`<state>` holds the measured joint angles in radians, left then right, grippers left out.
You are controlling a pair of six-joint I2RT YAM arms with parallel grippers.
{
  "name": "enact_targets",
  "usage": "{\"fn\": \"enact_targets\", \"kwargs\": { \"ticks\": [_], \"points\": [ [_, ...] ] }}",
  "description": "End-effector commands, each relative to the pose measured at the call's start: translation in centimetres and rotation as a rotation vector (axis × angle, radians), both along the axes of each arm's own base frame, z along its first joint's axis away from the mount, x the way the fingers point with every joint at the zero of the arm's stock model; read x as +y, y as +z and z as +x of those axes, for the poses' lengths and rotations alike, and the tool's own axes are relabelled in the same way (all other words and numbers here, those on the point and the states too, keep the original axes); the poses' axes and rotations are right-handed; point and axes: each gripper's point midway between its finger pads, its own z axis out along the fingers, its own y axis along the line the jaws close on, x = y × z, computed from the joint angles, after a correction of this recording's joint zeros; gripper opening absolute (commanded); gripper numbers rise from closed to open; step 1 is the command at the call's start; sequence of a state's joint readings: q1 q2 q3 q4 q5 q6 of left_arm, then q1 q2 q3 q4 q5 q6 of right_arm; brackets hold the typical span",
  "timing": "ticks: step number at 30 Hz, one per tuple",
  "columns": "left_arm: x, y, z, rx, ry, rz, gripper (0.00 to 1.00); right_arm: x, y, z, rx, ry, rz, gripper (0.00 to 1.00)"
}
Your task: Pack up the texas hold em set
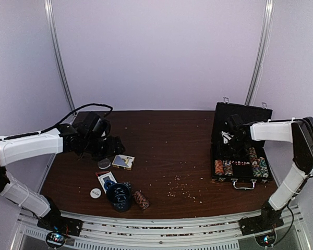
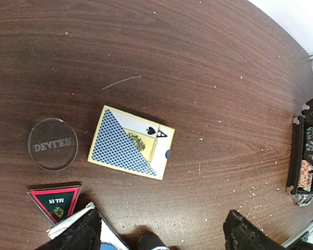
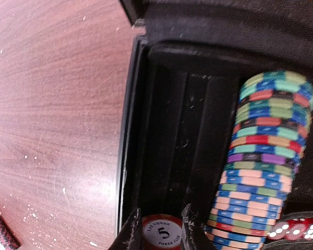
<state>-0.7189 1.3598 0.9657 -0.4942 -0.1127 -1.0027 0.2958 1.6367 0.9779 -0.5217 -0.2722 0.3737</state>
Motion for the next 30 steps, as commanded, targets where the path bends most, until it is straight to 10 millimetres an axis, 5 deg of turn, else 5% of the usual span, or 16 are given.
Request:
{"fn": "enact_targets", "kwargs": {
  "ticks": [1, 10, 14, 17, 22, 25, 30],
  "points": [
    [0.1, -0.1, 0.3, -0.01, 0.022, -0.022, 0.83, 0.3, -0.7, -1.7, 0.046, 0.006, 0.042, 0.23],
    [0.8, -0.2, 0.0, -0.012, 0.051, -0.024, 0.83, 0.5, -1.1, -4.6, 0.079, 0.03, 0.073, 0.23],
    [1.0, -0.3, -0.3, -0.01, 0.042, -0.021, 0.84, 0.5, -0.5, -4.2, 0.063, 0.046, 0.062, 0.23],
    [1.2, -0.3, -0.6, -0.005, 0.039, -0.017, 0.83, 0.5, 1.3, -2.9, 0.013, 0.052, 0.048, 0.27],
    [2.4, -0.3, -1.4, 0.0, 0.069, -0.011, 0.84, 0.9, 6.1, -0.4, -0.141, 0.076, -0.01, 0.49],
    [3.0, -0.5, -1.8, -0.017, 0.085, -0.026, 0.85, 3.0, 8.9, -0.4, -0.236, 0.148, -0.077, 0.63],
    [5.4, -0.9, -1.6, -0.041, 0.132, -0.011, 0.88, 9.7, 11.0, -3.3, -0.32, 0.322, -0.095, 0.77]
  ]
}}
